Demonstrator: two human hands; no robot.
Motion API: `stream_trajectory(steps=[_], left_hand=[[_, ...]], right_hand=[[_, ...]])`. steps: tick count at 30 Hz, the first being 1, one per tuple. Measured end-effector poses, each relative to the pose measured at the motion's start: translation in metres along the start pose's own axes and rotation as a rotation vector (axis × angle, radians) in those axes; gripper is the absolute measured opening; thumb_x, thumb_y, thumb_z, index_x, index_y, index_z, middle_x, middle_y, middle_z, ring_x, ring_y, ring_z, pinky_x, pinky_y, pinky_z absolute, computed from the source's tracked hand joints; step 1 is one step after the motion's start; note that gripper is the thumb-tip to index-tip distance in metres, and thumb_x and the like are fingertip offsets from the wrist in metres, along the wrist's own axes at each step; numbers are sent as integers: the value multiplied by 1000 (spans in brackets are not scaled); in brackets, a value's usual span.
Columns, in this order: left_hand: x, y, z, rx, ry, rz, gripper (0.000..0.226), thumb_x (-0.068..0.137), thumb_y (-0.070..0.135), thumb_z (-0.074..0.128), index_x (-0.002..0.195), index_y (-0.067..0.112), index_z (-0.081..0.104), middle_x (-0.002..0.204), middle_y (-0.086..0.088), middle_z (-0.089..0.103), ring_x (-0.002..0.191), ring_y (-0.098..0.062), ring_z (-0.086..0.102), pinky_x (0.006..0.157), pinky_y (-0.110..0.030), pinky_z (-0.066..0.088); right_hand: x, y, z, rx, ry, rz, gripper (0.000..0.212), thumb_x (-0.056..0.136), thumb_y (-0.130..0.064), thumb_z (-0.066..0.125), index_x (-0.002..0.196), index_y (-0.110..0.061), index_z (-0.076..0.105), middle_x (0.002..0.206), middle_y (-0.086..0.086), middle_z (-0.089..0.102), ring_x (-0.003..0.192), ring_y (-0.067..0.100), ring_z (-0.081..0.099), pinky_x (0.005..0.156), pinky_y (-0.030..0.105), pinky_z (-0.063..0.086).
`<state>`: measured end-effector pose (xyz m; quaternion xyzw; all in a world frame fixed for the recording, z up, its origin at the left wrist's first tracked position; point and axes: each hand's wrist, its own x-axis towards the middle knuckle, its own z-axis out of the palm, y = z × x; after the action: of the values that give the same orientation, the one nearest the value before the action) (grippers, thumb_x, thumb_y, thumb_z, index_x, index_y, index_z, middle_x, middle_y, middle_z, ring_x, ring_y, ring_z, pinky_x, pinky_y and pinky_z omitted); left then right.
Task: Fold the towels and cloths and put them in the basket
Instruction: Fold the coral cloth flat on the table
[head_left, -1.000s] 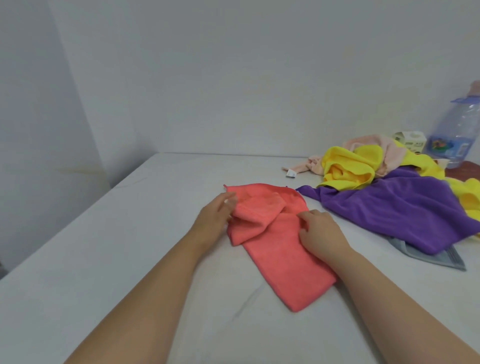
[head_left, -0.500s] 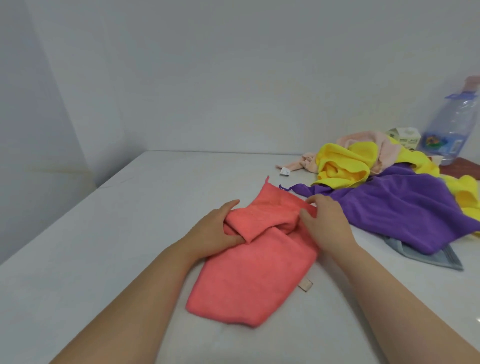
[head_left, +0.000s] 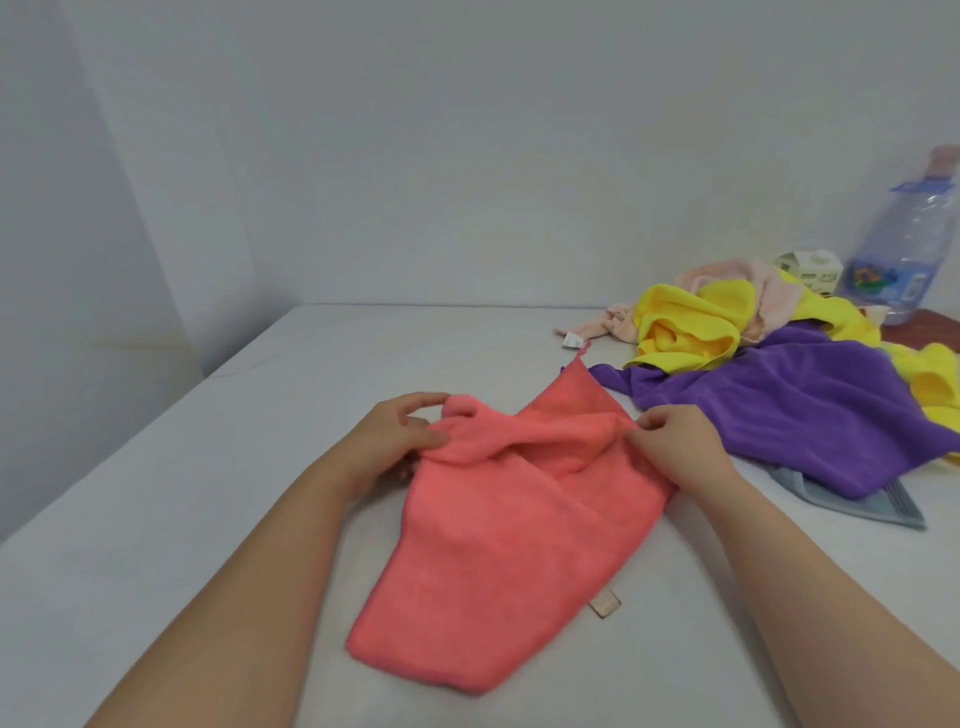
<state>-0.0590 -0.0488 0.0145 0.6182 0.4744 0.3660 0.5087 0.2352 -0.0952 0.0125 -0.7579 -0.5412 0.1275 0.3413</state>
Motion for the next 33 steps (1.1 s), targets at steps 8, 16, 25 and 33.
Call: stream_trajectory(steps=[8,16,25,33], left_hand=[[3,12,16,-586,345,113,63,90,-3,52,143,24,31,129,-7,50,109,-19,61,90,-29,49],[0,-14,42,1165,-151,242,60,97,54,26,151,31,14,160,6,3,147,-16,-3,118,-37,-1],[3,-18,10,1252,-50,-112,61,96,59,17,151,36,4,159,13,-5,147,-20,-7,115,-56,-2],[2,-16,6,1286,76,-228,63,95,61,11,152,34,6,159,11,-2,147,-26,-7,112,-60,-4]], right_hand=[[-9,-14,5,218,245,-86,50,87,-12,55,136,-15,48,110,10,66,110,29,57,89,32,40],[-9,-3,18,-438,7,94,48,91,-37,44,128,-8,44,134,13,48,125,33,41,105,49,30],[-3,2,14,-450,-61,97,57,90,-41,15,112,-8,56,123,15,52,115,35,45,92,42,36],[-3,-3,12,-385,-105,53,40,88,-44,46,87,-8,63,108,17,58,106,36,51,86,38,42]])
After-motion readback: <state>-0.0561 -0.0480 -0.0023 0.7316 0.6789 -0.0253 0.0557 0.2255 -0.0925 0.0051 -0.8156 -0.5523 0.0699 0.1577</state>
